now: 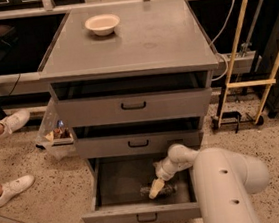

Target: Pick water bottle from bottom drawer and place on counter

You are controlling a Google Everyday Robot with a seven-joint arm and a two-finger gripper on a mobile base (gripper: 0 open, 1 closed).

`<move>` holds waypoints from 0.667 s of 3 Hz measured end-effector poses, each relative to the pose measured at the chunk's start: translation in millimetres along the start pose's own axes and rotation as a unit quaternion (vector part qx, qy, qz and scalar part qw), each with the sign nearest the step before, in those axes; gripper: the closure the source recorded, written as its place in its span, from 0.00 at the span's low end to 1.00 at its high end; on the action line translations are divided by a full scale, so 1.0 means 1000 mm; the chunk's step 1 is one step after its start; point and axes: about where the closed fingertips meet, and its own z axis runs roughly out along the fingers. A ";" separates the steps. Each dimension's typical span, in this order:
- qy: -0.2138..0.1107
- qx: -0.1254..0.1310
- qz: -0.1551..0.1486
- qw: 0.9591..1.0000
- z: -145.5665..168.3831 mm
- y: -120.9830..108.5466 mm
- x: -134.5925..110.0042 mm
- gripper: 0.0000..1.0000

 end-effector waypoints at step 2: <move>-0.006 -0.041 0.027 0.999 0.032 0.017 0.026 0.00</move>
Offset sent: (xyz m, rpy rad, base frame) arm -0.0168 -0.0007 -0.0423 0.0451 0.0967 -0.0108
